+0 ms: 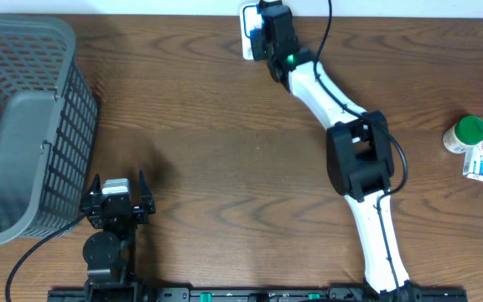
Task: Scan the item barcode
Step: 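Carry the orange box to the right table edge and release it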
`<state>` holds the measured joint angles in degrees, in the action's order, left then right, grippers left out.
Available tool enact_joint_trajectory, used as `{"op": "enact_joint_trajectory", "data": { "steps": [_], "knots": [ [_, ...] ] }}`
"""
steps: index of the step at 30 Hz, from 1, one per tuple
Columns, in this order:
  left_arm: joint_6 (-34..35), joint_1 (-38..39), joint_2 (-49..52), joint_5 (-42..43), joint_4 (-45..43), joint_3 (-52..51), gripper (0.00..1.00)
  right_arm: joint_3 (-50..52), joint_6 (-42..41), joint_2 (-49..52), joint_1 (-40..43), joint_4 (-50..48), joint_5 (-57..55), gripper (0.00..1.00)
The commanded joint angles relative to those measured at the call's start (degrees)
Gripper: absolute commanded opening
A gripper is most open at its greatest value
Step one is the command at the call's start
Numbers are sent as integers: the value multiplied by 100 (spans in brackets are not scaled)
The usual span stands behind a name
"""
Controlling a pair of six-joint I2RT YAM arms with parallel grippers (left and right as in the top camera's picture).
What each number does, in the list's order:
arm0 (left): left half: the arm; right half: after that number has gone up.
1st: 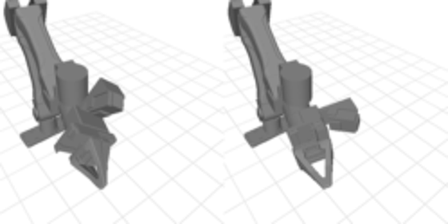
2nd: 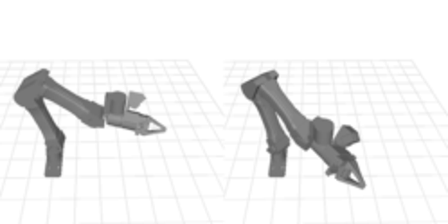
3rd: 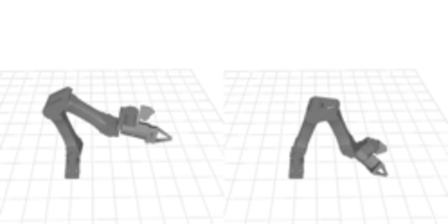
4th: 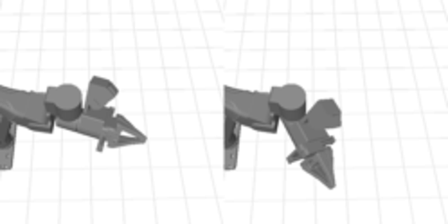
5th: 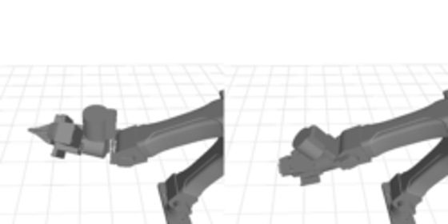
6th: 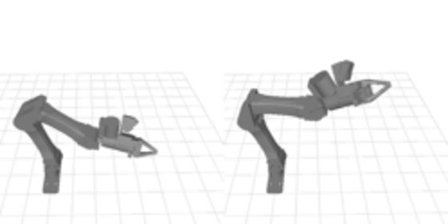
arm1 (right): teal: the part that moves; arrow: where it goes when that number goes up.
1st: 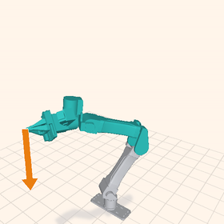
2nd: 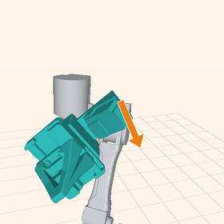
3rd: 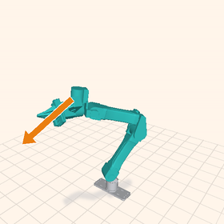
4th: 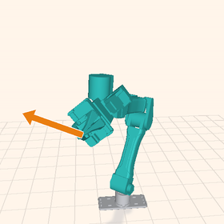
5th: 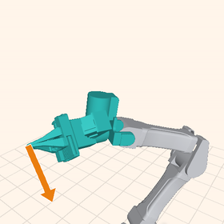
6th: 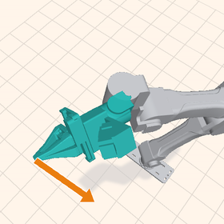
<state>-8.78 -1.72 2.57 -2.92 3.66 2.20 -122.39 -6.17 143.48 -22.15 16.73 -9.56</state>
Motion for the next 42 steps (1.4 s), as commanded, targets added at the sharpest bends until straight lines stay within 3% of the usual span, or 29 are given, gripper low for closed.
{"op": "enact_joint_trajectory", "data": {
  "steps": [1, 6, 9, 18, 21, 23, 24, 28, 34, 42],
  "knots": [
    [52, 17, -20, -52, 181, -122, 84, -586, -7, -986, 269, 1104, -339, 54],
    [52, 17, -20, -52, 181, -122, 85, -660, -566, -1572, 1145, 3421, -715, 50],
    [52, 17, -20, -55, 181, -122, 84, -549, -710, -1515, 1908, 4275, -898, 47],
    [52, 17, -20, -55, 181, -122, 85, 632, -745, -1036, 3449, 4022, -874, 48],
    [52, 17, -20, -52, 181, -122, 84, 758, -750, -1054, 3654, 3954, -833, 68],
    [52, 17, -20, -52, 181, -122, 84, 654, -610, -1167, 3698, 4076, -866, 93],
    [52, 17, -20, -55, 181, -122, 84, 555, -553, -1241, 3707, 4159, -918, 99],
    [52, 17, -20, -52, 181, -122, 85, 17, -715, -1908, 3707, 4699, -935, 99],
    [52, 17, -20, -52, 181, -122, 84, -42, -964, -3663, 3458, 5219, 723, 99],
    [52, 17, -20, -52, 181, -122, 84, -42, -1139, -6304, 2135, 5786, 538, 99]
  ]
}}
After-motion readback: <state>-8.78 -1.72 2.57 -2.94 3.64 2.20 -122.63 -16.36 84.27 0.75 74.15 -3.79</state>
